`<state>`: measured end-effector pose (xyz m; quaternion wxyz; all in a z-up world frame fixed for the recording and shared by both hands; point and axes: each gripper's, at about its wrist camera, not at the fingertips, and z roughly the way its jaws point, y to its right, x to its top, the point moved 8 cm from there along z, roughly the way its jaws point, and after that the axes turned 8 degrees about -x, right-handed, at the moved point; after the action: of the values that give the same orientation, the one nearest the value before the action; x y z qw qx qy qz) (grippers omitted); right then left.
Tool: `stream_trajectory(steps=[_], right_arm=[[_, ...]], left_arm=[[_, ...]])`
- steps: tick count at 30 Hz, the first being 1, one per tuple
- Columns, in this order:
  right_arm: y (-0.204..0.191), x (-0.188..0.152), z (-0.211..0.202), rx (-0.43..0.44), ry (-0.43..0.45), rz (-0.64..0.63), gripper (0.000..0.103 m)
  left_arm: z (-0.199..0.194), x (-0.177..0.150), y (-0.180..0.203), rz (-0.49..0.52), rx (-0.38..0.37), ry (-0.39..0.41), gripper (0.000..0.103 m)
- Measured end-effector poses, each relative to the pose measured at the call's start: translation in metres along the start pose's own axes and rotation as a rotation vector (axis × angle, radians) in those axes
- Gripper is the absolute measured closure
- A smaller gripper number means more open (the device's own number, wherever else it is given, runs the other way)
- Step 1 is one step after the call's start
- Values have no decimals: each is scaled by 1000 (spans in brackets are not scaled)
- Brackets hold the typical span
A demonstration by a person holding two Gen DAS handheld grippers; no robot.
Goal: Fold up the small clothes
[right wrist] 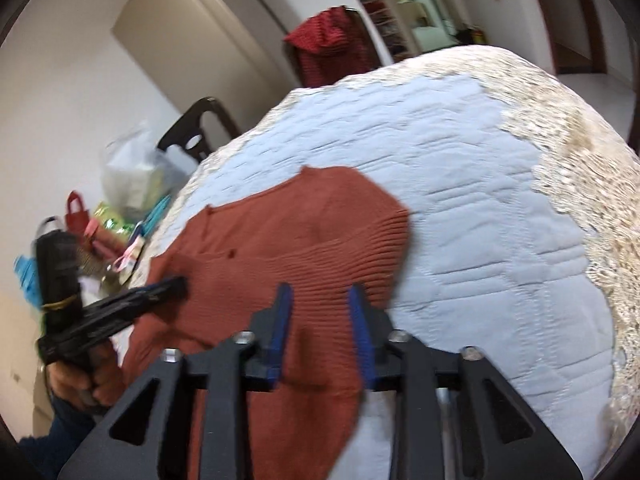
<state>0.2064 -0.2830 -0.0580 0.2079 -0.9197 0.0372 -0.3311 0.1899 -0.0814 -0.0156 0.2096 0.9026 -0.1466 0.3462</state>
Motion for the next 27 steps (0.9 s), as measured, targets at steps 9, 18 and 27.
stream_trajectory(steps=[9,18,27], right_arm=[[19,10,13,-106,-10,3,78],[-3,21,-3,-118,57,-91,78],[-2,13,-2,-190,33,-151,84]], left_arm=[[9,-15,-26,-85,50,-61,86],[-3,0,-7,-23,48,1,73],[-5,-23,-8,-40,16,-49,72]])
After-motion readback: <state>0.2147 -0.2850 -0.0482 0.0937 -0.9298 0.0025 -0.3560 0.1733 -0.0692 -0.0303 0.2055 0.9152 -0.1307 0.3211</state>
